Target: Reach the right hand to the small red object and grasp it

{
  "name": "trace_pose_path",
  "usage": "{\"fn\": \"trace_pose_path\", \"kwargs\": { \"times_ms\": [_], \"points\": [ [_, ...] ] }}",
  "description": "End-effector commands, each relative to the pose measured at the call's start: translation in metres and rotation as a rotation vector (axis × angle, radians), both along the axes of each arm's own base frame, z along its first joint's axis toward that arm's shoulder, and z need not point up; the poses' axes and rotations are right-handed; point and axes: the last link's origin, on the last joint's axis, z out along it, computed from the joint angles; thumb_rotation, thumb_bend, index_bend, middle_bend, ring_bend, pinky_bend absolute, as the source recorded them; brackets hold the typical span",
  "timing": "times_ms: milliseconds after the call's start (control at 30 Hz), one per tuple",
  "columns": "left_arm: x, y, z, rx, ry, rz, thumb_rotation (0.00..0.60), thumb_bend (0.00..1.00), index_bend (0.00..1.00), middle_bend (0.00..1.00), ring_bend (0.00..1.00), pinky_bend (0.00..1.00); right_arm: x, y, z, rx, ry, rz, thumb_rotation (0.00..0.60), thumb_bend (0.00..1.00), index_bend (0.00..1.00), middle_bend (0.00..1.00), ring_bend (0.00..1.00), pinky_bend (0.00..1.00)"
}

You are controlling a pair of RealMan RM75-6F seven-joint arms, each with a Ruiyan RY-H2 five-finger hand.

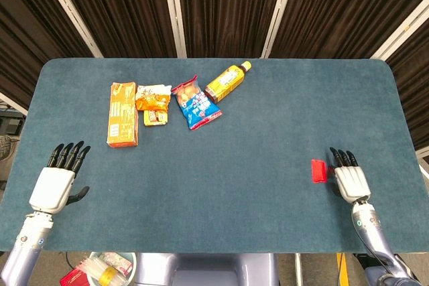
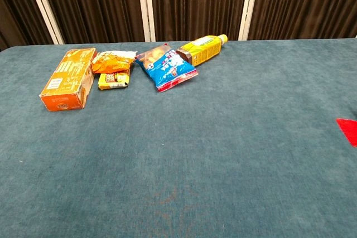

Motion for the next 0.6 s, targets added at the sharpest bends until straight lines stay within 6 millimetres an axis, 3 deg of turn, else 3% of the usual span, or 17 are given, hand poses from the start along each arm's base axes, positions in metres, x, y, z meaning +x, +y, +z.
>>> {"fn": "trace_pose_path", "kwargs": {
  "times_ms": [33,600],
  "points": [
    [0.0,0.001,-0.001,-0.004,0.001,0.002,0.6,0.23,0.0,0.0,0.0,0.02,0.001,0.0,-0.001,-0.001,-0.003,0.003,0.6,0.25,0.52,0.02,0.0,0.0],
    [-0.004,0.004,-0.001,-0.01,0.002,0.015,0.6,0.22,0.0,0.0,0.0,0.02,0.014,-0.001,-0.012,0.022,-0.016,0.026,0.6,0.25,0.52,0.02,0.0,0.0]
  ]
}}
